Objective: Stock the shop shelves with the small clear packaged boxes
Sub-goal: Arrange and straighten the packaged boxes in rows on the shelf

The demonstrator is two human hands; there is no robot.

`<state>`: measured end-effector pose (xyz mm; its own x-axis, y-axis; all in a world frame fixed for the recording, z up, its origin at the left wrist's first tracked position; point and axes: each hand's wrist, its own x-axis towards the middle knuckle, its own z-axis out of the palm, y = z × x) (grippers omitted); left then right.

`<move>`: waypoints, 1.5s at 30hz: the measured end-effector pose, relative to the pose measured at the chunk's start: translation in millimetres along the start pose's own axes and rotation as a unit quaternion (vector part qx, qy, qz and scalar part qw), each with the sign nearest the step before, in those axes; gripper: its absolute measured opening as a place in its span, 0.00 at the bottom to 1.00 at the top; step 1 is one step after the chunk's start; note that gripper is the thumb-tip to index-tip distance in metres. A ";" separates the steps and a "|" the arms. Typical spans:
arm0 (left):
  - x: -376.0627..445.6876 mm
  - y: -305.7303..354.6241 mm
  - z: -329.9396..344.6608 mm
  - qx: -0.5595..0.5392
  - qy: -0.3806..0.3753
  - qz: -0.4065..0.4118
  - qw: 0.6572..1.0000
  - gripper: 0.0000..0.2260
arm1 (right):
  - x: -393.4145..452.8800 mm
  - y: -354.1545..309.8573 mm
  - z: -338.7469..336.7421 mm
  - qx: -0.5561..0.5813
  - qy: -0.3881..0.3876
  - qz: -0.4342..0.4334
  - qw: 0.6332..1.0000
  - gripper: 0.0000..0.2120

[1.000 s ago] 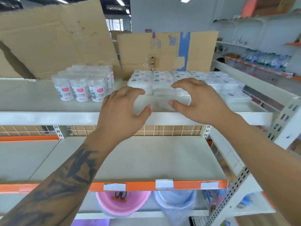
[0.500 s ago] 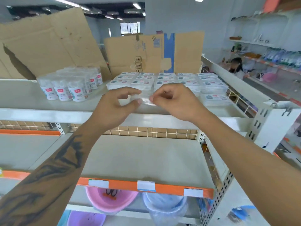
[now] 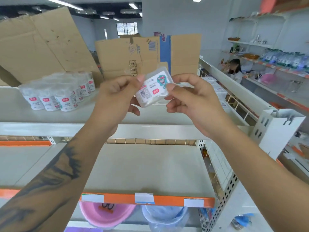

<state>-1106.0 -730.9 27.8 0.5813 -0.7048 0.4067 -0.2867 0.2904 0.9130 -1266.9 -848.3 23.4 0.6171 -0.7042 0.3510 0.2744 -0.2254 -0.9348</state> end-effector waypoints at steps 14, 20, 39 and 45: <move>-0.5 -18.7 42.5 -0.038 -0.069 -0.009 0.997 0.10 | -7.6 -9.6 -7.1 -0.086 0.059 0.005 0.995 0.14; -4.2 -26.4 47.0 0.130 -0.112 0.074 0.982 0.11 | 9.2 -14.1 -17.3 -0.267 0.037 -0.078 0.960 0.23; -19.9 -53.3 14.8 0.609 -0.156 0.082 0.774 0.34 | 24.5 30.0 -57.0 -0.618 -0.055 -0.036 0.783 0.19; -10.1 -36.4 37.6 0.525 -0.218 0.111 0.815 0.35 | -12.6 22.9 -57.8 -0.645 0.013 -0.013 0.764 0.27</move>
<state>-1130.1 -758.7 -10.7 0.1656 -0.9399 0.2985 -0.9748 -0.1101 0.1941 -1311.0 -883.5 -5.6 0.6040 -0.6974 0.3858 -0.6786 -0.7038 -0.2099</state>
